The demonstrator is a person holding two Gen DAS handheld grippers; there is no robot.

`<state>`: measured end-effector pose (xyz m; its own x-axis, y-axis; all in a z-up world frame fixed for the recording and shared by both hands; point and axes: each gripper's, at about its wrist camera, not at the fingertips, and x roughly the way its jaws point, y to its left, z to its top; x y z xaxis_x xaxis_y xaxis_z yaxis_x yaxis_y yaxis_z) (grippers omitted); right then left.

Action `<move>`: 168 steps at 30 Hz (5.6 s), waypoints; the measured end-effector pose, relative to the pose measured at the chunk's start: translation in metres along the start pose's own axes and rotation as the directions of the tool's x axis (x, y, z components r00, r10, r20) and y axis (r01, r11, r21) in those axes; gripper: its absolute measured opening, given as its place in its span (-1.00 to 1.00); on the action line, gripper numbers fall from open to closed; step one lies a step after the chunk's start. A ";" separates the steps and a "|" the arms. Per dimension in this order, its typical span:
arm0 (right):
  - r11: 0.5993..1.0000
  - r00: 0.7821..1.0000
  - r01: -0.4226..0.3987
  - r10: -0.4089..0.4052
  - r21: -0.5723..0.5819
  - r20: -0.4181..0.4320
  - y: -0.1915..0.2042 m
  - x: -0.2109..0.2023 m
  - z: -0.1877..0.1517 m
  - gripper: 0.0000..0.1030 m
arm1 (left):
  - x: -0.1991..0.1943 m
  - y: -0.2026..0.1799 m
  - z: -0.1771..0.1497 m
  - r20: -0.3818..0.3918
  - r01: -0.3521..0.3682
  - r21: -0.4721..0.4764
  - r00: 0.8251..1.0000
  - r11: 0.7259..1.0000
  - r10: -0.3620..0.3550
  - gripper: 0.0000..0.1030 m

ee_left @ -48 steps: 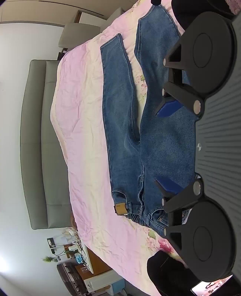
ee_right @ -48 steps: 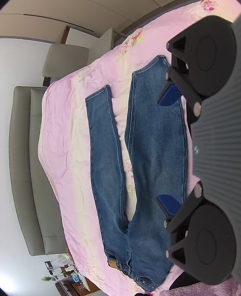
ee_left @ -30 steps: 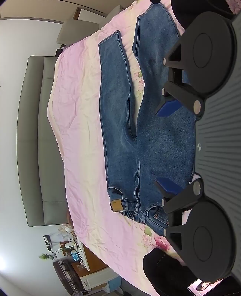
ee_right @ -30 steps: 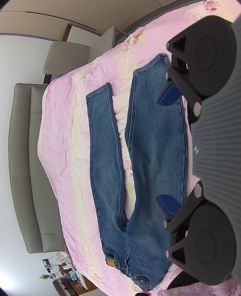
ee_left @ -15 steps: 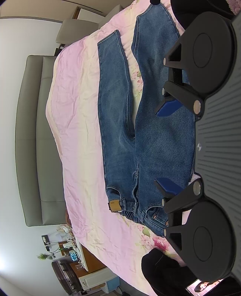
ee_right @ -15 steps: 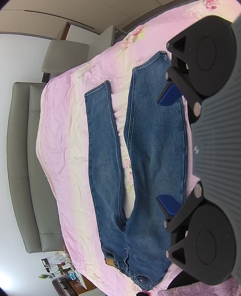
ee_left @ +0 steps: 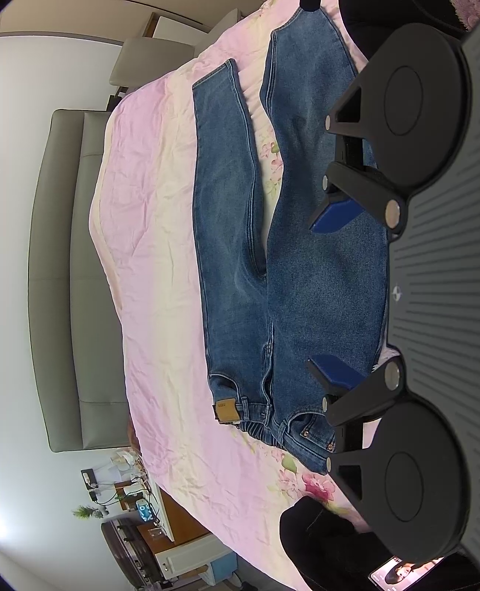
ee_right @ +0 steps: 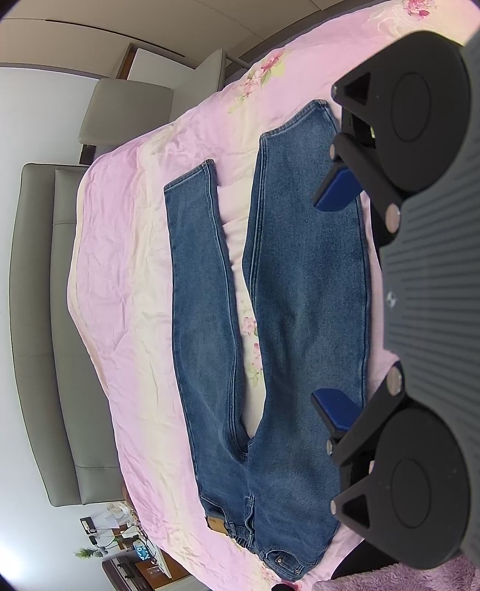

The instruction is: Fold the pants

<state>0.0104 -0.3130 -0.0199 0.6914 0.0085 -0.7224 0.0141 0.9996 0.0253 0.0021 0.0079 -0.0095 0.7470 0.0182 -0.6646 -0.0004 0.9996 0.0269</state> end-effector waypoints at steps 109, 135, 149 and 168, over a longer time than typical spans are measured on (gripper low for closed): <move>0.778 0.983 0.096 -0.171 0.620 0.062 -0.297 0.096 0.126 -0.71 | 0.137 0.267 0.046 -0.201 -0.142 -0.653 0.980 0.744 0.010 -0.64; 0.610 0.935 0.318 -0.075 0.726 -0.347 -0.332 0.153 -0.075 -0.71 | 0.184 0.257 -0.008 -0.466 -0.311 -0.459 0.882 0.832 0.072 -0.57; 0.725 0.980 0.196 -0.137 0.660 -0.141 -0.311 0.145 0.094 -0.73 | 0.165 0.260 0.082 -0.300 -0.197 -0.568 0.954 0.799 0.022 -0.61; 0.812 0.944 0.327 -0.261 0.484 -0.201 -0.272 0.382 0.252 -0.74 | 0.345 0.256 0.185 -0.380 -0.267 -0.631 0.925 0.729 0.010 -0.61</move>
<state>0.4528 -0.5889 -0.1280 0.5043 -0.2470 -0.8275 0.5868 0.8010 0.1185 0.3831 0.2662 -0.0938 0.4386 0.0345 -0.8980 -0.6188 0.7363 -0.2739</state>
